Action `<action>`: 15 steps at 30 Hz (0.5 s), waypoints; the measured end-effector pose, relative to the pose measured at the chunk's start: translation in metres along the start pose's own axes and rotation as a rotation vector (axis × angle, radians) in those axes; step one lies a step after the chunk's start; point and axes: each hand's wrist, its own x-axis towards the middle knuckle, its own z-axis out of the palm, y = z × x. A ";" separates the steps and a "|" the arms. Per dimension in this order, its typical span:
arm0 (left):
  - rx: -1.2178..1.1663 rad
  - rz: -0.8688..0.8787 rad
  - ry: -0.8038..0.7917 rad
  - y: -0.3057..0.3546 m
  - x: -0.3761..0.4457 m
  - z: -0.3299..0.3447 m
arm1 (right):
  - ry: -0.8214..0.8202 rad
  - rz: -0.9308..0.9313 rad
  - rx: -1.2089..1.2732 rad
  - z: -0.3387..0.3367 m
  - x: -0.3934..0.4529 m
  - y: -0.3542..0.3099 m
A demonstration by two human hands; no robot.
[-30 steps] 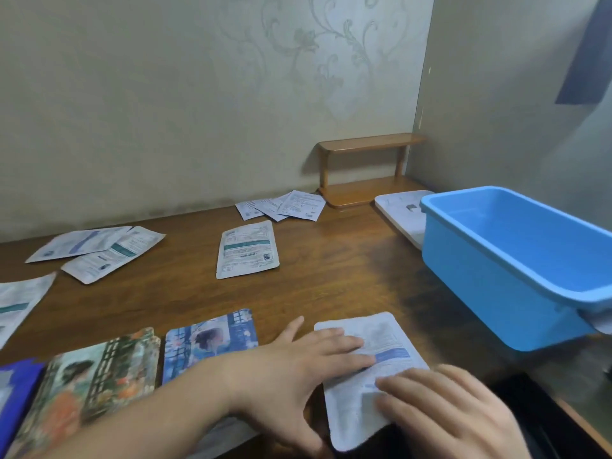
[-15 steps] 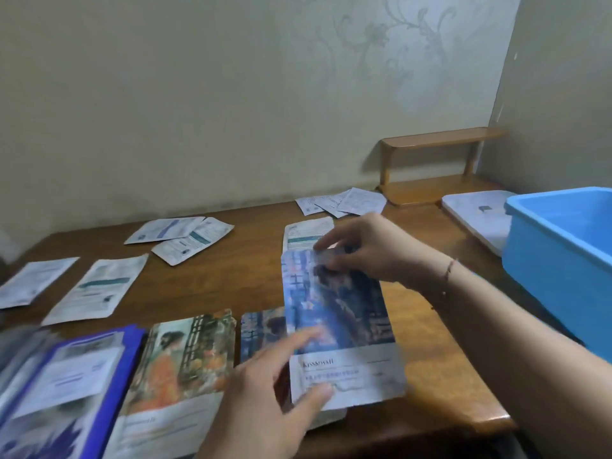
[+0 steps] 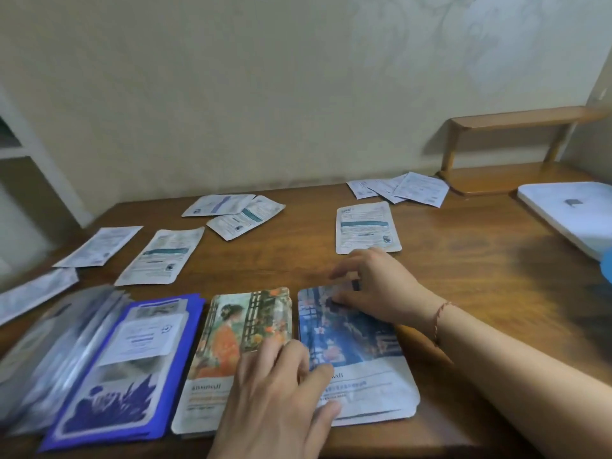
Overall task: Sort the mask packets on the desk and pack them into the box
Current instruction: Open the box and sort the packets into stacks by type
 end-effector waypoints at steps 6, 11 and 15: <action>-0.030 0.181 -0.081 0.001 0.002 0.009 | -0.091 -0.194 -0.134 0.011 -0.016 0.002; -0.081 0.140 -0.032 0.004 -0.003 0.011 | -0.137 -0.231 -0.129 0.019 -0.027 0.000; -0.050 0.112 0.045 0.006 -0.002 0.019 | -0.208 -0.231 -0.219 0.028 -0.032 0.002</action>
